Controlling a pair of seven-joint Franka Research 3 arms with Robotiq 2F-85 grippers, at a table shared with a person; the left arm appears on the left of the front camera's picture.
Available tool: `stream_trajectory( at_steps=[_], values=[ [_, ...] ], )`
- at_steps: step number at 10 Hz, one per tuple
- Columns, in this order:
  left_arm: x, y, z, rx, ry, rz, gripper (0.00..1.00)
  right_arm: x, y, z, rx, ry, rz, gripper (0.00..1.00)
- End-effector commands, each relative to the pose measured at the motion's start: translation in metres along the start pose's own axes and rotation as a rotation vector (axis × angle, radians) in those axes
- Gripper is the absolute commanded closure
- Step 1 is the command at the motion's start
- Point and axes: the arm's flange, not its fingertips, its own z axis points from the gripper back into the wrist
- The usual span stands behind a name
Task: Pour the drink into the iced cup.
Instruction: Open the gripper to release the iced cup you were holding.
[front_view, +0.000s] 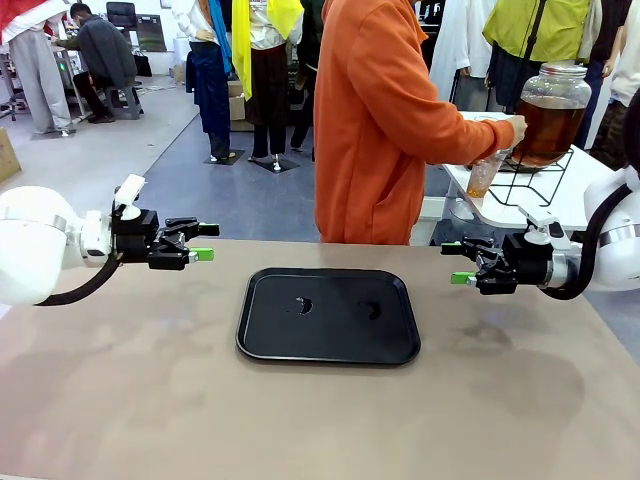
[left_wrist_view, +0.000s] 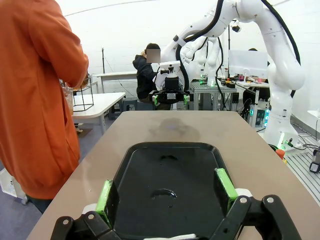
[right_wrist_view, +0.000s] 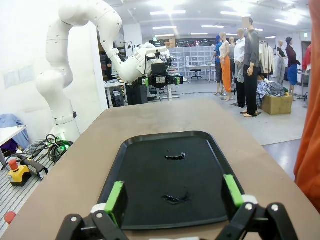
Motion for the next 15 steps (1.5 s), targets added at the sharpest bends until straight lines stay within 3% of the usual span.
stream_trajectory(
  at_steps=[1,15],
  values=[
    [0.0023,0.0012,-0.0013,0.004,-0.008,-0.002,0.0,0.0024,0.0,-0.0001,0.001,-0.002,0.005,0.0],
    [0.0023,0.0012,-0.0013,0.004,-0.008,-0.002,0.0,0.0024,0.0,-0.0001,0.001,-0.002,0.005,0.0]
  ],
)
